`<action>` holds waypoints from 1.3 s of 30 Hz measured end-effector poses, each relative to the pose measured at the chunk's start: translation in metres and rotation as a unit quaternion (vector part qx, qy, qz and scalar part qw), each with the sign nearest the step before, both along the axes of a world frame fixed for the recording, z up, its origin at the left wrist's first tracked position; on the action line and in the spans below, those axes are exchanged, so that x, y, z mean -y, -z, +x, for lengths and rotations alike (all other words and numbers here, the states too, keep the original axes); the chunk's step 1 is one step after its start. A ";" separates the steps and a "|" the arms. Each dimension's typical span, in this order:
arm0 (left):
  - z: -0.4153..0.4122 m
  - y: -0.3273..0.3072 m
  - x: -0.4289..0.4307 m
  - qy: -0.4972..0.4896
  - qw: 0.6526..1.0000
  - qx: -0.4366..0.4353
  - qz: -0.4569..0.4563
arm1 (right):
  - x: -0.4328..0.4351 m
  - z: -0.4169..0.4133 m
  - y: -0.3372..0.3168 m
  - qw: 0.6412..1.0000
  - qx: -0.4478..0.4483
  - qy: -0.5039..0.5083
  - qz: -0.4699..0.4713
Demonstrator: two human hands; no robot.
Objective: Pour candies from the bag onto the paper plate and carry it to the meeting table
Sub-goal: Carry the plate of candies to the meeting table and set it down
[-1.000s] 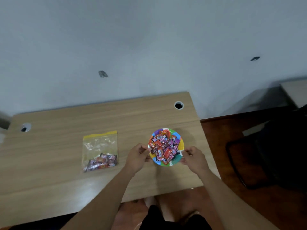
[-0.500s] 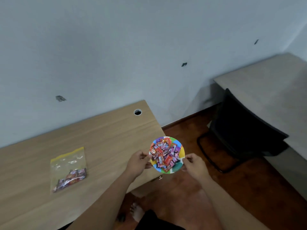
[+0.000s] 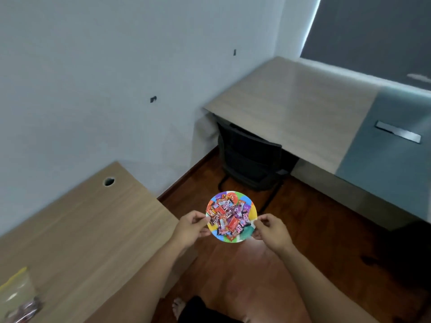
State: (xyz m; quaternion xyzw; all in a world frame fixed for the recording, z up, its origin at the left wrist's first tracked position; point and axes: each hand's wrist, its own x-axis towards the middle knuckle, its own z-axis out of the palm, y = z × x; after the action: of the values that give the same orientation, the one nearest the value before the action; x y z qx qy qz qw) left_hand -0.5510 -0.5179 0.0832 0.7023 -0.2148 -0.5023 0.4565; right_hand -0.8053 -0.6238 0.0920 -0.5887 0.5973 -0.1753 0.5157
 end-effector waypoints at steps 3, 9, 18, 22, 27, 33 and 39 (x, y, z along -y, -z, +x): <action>-0.037 -0.005 0.034 0.053 0.999 0.004 0.005 | 0.010 -0.047 -0.005 0.999 -0.001 0.044 -0.005; -0.113 -0.018 0.102 0.151 0.989 0.010 -0.001 | 0.028 -0.133 -0.012 0.990 0.008 0.144 -0.007; -0.212 -0.017 0.215 0.244 0.970 0.002 0.001 | 0.092 -0.235 0.007 0.967 0.013 0.254 0.002; -0.250 -0.014 0.276 0.274 0.962 -0.004 0.005 | 0.136 -0.272 0.014 0.959 0.016 0.284 0.010; -0.288 -0.009 0.358 0.312 0.950 -0.015 0.004 | 0.194 -0.306 0.011 0.946 0.020 0.324 0.012; -0.321 -0.010 0.440 0.353 0.936 -0.009 0.005 | 0.254 -0.333 0.004 0.934 0.012 0.357 0.004; -0.349 -0.007 0.507 0.365 0.931 -0.003 0.004 | 0.312 -0.360 0.010 0.929 0.019 0.369 0.009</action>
State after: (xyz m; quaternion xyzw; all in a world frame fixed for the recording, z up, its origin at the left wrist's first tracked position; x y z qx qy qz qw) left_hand -0.8997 -1.0246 0.0903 0.5759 -0.4527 -0.6372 0.2394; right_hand -1.1648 -0.9360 0.0815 -0.3185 0.7643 -0.3589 0.4307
